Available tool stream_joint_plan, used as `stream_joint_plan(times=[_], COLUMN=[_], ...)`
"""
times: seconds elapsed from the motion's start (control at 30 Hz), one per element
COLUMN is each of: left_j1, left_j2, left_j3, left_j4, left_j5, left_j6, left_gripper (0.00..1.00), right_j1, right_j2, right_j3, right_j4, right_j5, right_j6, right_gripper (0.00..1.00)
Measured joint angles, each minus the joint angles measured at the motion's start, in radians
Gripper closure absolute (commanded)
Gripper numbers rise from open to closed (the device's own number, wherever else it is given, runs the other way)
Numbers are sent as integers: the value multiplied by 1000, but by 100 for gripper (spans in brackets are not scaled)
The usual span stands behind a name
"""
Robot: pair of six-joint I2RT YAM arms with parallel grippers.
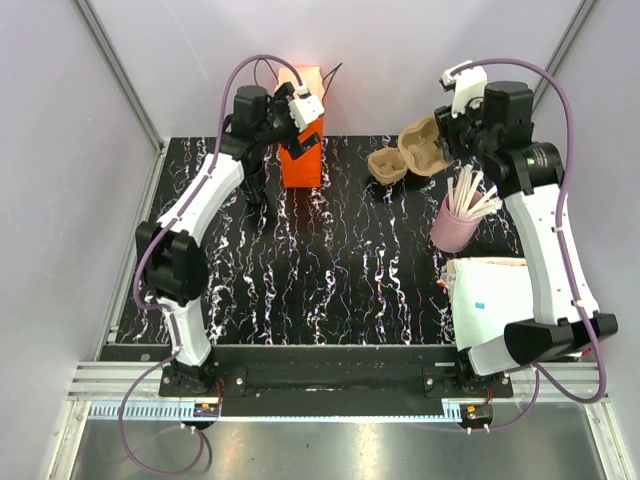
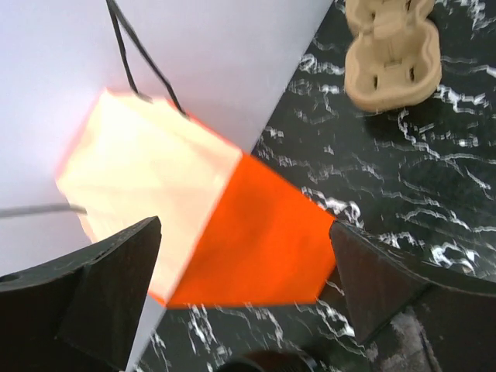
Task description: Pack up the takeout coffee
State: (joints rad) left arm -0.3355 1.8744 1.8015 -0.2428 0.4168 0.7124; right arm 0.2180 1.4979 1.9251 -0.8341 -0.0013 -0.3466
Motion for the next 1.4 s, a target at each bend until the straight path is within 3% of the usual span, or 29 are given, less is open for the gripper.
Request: stream_joint_plan(times=[0.1, 0.3, 0.63, 1.13, 1.23, 1.27, 1.4], left_j1=[3, 4, 10, 49, 48, 48, 47], left_j2=[55, 119, 170, 208, 209, 209, 209], left_j3=[99, 227, 240, 240, 240, 240, 240], left_j4=[-4, -46, -176, -152, -154, -155, -154], left_j5=[48, 145, 210, 189, 190, 190, 194], left_j6=[4, 18, 111, 144, 149, 150, 154], left_gripper=[2, 14, 16, 30, 37, 47, 65], right_j1=[0, 0, 0, 0, 0, 0, 0], right_j2=[-57, -97, -101, -124, -124, -124, -124], right_j3=[-53, -94, -127, -163, -163, -163, -170], right_j4=[0, 6, 17, 29, 29, 29, 29], right_j5=[11, 12, -4, -46, -53, -55, -69], right_j6=[-1, -1, 8, 31, 33, 34, 38], right_gripper=[51, 50, 50, 50, 50, 50, 49])
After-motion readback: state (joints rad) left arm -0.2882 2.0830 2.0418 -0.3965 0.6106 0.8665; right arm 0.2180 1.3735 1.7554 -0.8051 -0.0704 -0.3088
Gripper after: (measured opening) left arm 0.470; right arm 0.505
